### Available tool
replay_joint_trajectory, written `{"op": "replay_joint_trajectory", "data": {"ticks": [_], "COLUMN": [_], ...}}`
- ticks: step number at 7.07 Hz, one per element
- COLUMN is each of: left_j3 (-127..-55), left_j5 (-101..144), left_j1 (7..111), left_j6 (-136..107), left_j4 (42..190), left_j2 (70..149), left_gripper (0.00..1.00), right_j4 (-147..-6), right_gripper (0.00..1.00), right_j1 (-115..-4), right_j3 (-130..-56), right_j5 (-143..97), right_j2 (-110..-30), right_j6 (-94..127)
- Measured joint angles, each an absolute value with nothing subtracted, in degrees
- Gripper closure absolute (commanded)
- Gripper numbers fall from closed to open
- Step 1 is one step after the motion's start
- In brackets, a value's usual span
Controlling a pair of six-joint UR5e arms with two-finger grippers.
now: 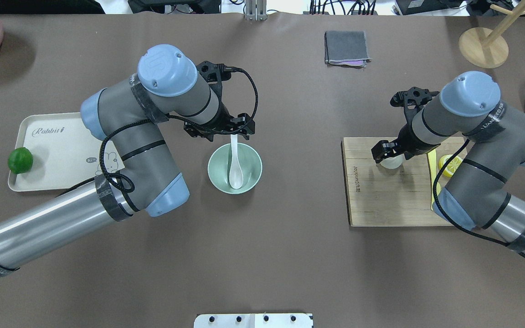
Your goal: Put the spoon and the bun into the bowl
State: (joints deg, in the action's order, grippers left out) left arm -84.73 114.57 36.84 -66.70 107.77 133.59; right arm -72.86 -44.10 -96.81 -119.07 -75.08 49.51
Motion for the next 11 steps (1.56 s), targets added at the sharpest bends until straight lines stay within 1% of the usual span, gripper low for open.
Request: {"op": "replay_joint_trajectory", "data": {"ticks": [3,4,5,7,9,10,11], "left_j3": [-85.2,-86.1,-88.5,-96.3,-99.2,-99.4,-99.3], "left_j5": [114.5,114.6,114.9,118.0,124.5,127.0,128.3], "left_j1": [36.9,37.4,38.8,44.4,53.4,57.8,61.0], "left_j6": [-66.6,-66.6,-66.4,-59.5,-46.2,-39.9,-35.9], "left_j4": [107.8,107.6,107.4,107.1,107.2,107.2,107.1], "left_j2": [133.2,133.1,131.7,122.3,113.1,109.3,106.7], "left_gripper": [0.04,0.03,0.03,0.03,0.03,0.03,0.03], "right_j4": [-73.1,-73.5,-74.2,-77.3,-78.6,-78.6,-78.4], "right_gripper": [1.0,1.0,1.0,1.0,1.0,1.0,0.76], "right_j1": [-43.8,-44.0,-44.1,-40.8,-34.3,-31.4,-29.4], "right_j3": [-97.2,-97.9,-98.5,-98.5,-96.8,-93.5,-90.0], "right_j5": [-119.5,-119.5,-119.5,-117.8,-111.4,-107.8,-105.2], "right_j2": [-75.1,-74.3,-72.2,-63.3,-54.1,-49.1,-45.1], "right_j6": [48.8,49.0,50.5,60.3,71.7,75.9,78.3]}}
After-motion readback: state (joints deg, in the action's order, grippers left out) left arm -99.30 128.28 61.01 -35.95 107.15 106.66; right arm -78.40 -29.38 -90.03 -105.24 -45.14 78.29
